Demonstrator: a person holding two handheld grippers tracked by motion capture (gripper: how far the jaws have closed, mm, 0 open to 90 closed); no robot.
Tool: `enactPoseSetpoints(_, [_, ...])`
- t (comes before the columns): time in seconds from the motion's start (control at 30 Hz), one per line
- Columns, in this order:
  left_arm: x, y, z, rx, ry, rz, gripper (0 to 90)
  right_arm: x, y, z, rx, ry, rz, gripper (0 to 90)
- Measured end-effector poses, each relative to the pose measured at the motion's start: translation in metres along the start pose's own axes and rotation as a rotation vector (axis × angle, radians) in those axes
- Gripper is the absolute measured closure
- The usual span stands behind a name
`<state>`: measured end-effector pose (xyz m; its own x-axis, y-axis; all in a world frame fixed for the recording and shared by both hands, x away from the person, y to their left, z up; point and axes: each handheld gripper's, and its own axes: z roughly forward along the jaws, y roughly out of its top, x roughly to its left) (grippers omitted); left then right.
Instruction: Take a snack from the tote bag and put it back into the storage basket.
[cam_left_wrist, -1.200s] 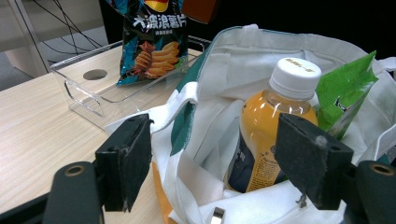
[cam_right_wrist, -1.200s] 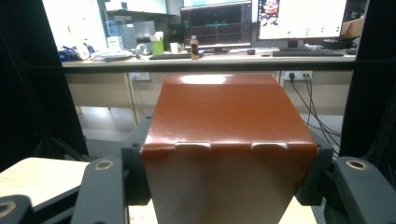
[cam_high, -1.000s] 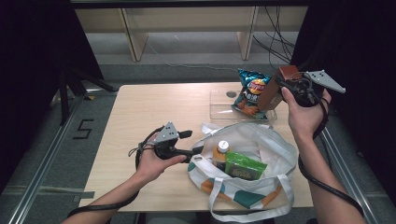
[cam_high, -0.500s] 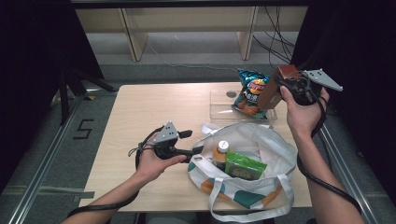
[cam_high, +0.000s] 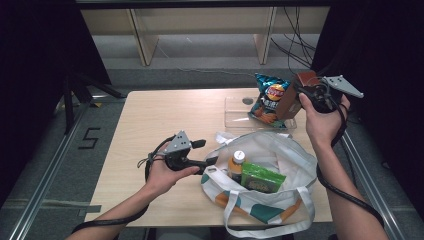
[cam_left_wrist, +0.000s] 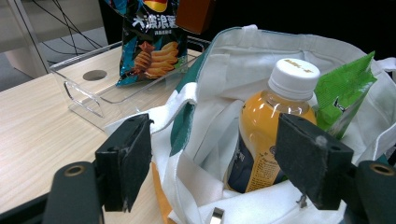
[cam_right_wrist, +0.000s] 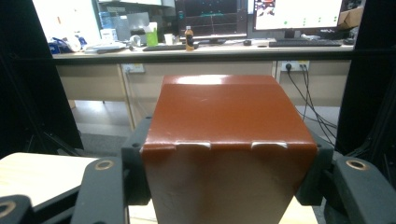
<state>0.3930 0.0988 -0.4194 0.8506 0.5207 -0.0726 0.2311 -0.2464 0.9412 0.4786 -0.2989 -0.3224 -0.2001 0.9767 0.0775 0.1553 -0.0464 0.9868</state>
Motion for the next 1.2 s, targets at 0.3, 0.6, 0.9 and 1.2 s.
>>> enactPoseSetpoints(0.3, [0.0,0.0,0.0,0.0,0.001,-0.003,26.8,-0.002,-0.004,0.002,0.019,-0.002,-0.005,39.3])
enactPoseSetpoints(0.6, [0.0,0.0,0.0,-0.003,-0.003,-0.001,26.8,-0.002,-0.009,0.005,0.028,-0.008,-0.008,39.3])
enactPoseSetpoints(0.9, [0.001,0.0,0.001,-0.006,-0.008,-0.001,26.8,-0.003,-0.016,0.009,0.041,-0.014,-0.014,39.3])
enactPoseSetpoints(1.2, [0.001,0.0,0.0,0.0,0.001,-0.001,26.8,-0.004,-0.018,0.012,0.05,-0.017,-0.017,39.3])
